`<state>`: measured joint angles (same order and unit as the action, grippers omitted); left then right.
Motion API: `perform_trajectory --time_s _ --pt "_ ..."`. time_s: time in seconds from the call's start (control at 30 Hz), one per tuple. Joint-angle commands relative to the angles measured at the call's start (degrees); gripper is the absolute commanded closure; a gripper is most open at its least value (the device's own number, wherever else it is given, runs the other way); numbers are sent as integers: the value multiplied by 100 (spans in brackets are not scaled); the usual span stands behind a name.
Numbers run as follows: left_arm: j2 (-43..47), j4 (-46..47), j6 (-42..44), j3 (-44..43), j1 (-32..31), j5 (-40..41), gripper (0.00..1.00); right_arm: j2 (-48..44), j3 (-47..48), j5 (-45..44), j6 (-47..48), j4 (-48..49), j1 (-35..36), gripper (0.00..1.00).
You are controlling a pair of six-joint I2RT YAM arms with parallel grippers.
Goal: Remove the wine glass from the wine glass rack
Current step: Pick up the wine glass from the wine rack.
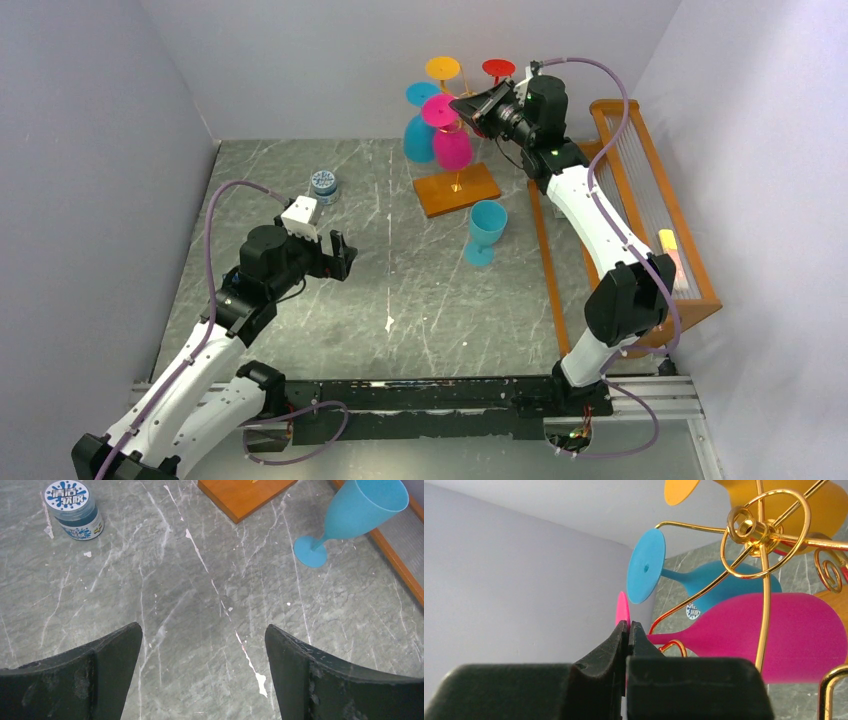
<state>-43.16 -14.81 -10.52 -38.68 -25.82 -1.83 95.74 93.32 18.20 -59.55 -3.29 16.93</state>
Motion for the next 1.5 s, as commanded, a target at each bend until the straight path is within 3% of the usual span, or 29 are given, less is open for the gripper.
perform_trajectory --time_s 0.0,0.57,1.47 --pt "-22 145 14 -79 16 -166 3 130 272 -160 28 -61 -40 100" --pt "-42 165 22 -79 18 -199 3 -165 184 -796 280 -208 -40 100" --pt "-52 168 3 -72 16 -276 3 -958 -378 -1022 492 -318 -75 100"
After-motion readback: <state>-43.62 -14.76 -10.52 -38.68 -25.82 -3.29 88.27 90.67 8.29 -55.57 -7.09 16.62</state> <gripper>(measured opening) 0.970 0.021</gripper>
